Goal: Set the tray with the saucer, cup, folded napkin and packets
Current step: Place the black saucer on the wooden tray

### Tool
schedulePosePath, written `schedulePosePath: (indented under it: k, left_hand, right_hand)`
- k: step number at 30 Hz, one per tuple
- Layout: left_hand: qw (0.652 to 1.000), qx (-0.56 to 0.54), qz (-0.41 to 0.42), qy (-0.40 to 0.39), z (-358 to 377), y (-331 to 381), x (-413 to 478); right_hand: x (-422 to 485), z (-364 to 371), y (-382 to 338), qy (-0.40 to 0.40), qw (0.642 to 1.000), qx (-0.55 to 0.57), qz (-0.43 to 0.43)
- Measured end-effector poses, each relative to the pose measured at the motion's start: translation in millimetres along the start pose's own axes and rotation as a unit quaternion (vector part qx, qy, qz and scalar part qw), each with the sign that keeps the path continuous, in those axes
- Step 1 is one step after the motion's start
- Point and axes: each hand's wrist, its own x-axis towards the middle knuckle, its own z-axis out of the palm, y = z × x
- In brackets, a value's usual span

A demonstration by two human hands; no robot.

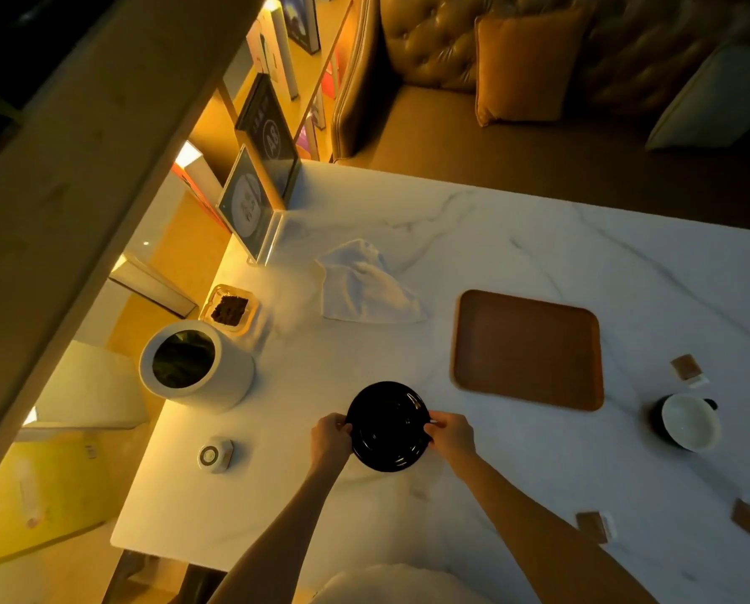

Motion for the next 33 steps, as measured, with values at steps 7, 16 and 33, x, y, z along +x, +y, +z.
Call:
schedulePosePath:
  k: [7,16,33]
  left_hand:
    - [0.998,-0.049,0.012,-0.037,28.2,16.5,-25.5]
    - [0.991,-0.093,0.015,-0.094,81.6,81.7,-20.9]
    - [0.998,0.027,0.028,-0.049,177.9,193.8,55.6]
  right_hand:
    - [-24.1,-45.1,29.4,0.024,0.997,0.075,0.004]
    - [3.1,-118.7,44.3,0.073,0.981,0.176,0.047]
    - [136.9,-203.6,29.2,0.072,0.973,0.210,0.065]
